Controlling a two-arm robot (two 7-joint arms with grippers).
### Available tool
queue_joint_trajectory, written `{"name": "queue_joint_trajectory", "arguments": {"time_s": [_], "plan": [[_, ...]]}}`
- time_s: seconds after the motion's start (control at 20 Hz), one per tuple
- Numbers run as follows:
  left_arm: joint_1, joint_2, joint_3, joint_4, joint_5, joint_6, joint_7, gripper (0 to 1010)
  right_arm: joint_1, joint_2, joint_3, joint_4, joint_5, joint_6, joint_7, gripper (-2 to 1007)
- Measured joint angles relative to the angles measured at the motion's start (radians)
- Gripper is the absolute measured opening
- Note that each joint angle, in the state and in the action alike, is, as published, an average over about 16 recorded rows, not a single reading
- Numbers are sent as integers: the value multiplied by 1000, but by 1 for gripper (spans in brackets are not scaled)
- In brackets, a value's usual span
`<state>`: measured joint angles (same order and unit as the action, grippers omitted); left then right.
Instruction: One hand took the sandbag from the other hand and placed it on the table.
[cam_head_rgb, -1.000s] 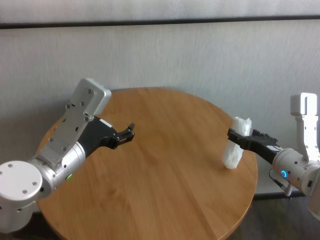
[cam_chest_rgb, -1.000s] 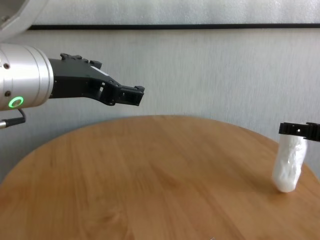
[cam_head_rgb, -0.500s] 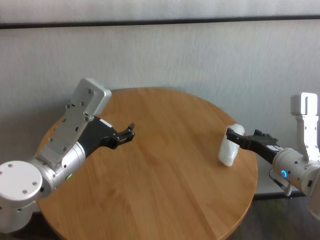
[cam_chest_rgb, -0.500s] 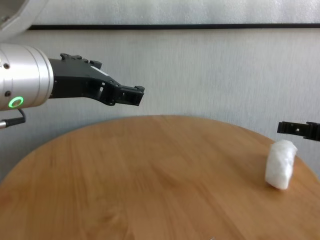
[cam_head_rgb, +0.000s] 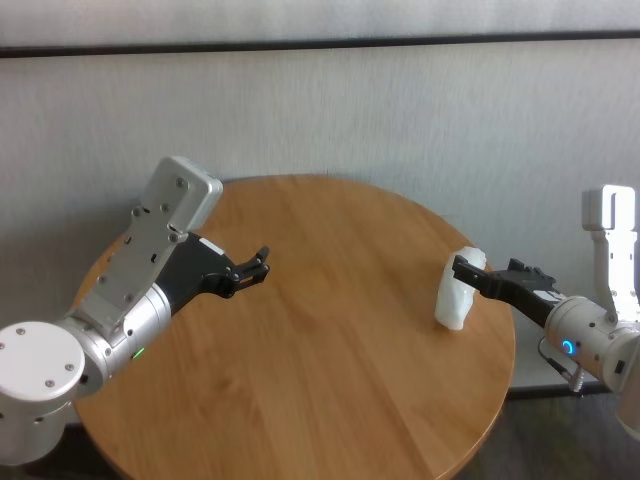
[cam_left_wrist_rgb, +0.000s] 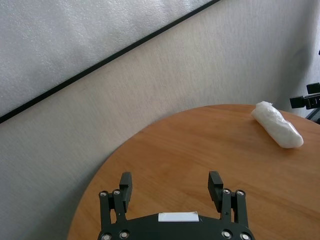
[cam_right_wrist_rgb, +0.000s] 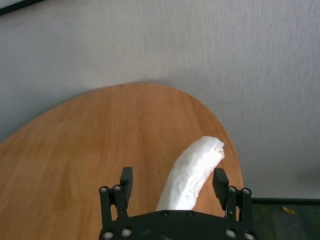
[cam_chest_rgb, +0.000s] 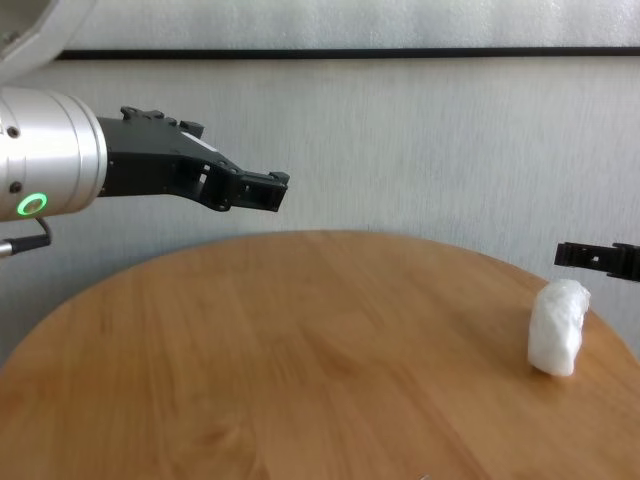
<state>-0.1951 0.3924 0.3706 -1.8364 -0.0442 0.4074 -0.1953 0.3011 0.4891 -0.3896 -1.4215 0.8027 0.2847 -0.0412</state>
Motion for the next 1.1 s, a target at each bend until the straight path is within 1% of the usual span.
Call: {"name": "queue_joint_trajectory", "arguments": {"time_s": [0.35, 0.55, 0.85, 1.1], "plan": [[0, 0, 0, 0, 0, 0, 0, 1000, -1, 0, 0, -1, 0, 0, 0, 1002], [0, 0, 0, 0, 0, 0, 0, 1000, -4, 0, -2, -12, -6, 1, 4, 1002], [0, 0, 0, 0, 0, 0, 0, 1000, -13, -2, -13, -49, -27, 5, 17, 1002], [0, 0, 0, 0, 0, 0, 0, 1000, -21, -13, -30, -95, -53, 12, 33, 1002]]}}
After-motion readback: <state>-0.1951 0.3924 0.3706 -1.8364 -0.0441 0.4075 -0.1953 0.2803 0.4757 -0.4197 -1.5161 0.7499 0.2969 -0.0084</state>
